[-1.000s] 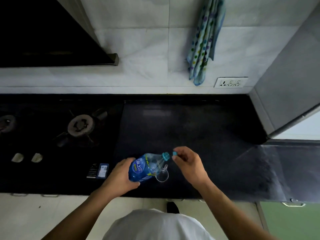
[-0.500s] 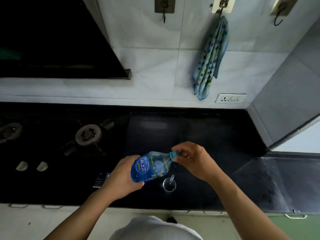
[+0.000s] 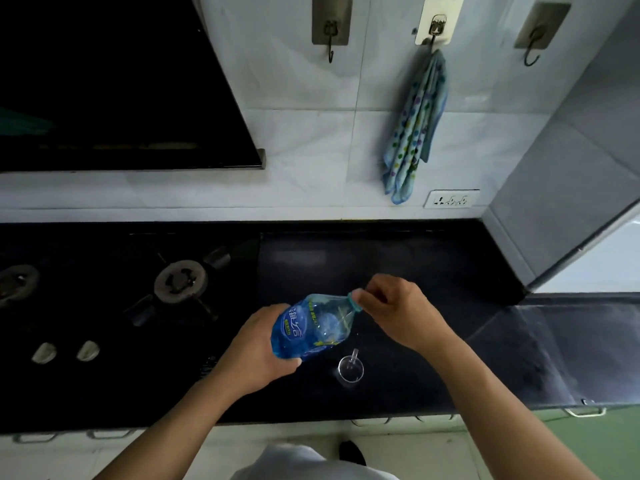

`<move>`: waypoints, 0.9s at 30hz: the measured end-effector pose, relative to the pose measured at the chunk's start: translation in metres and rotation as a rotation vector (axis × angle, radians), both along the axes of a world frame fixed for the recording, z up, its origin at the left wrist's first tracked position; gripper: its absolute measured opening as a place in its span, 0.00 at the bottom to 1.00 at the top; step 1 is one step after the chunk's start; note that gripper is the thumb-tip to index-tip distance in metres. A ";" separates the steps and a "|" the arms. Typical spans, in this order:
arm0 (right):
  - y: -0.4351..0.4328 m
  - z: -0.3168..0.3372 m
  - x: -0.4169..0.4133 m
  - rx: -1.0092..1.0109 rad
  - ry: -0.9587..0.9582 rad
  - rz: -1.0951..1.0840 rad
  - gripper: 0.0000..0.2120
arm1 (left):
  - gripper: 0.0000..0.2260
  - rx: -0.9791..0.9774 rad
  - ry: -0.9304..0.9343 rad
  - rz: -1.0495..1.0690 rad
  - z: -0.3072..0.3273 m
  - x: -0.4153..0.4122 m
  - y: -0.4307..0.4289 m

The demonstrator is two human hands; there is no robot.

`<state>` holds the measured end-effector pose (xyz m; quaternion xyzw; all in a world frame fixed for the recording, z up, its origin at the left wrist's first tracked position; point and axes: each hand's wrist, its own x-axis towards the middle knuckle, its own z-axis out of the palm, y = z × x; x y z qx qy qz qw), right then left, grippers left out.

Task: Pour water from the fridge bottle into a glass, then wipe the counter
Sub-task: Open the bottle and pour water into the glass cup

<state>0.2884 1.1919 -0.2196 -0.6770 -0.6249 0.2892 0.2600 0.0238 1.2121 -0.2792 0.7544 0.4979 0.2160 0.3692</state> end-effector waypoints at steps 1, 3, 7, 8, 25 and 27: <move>-0.001 0.003 -0.002 -0.018 0.010 -0.029 0.18 | 0.30 0.001 -0.005 -0.003 0.002 -0.001 0.000; -0.005 0.009 -0.001 -0.048 0.291 0.012 0.08 | 0.32 -0.012 -0.022 -0.014 0.005 -0.002 0.002; -0.008 0.015 0.002 -0.045 0.190 0.047 0.06 | 0.34 -0.042 -0.044 -0.055 0.012 -0.005 0.006; -0.010 0.016 -0.001 -0.047 0.086 0.011 0.10 | 0.34 -0.041 -0.051 -0.060 0.013 -0.006 0.006; -0.027 0.025 -0.030 0.532 -0.130 0.043 0.17 | 0.32 -0.443 -0.134 -0.420 0.042 -0.020 0.021; -0.013 0.021 -0.031 0.065 -0.240 -0.166 0.22 | 0.31 -0.147 0.048 -0.283 0.042 -0.010 0.017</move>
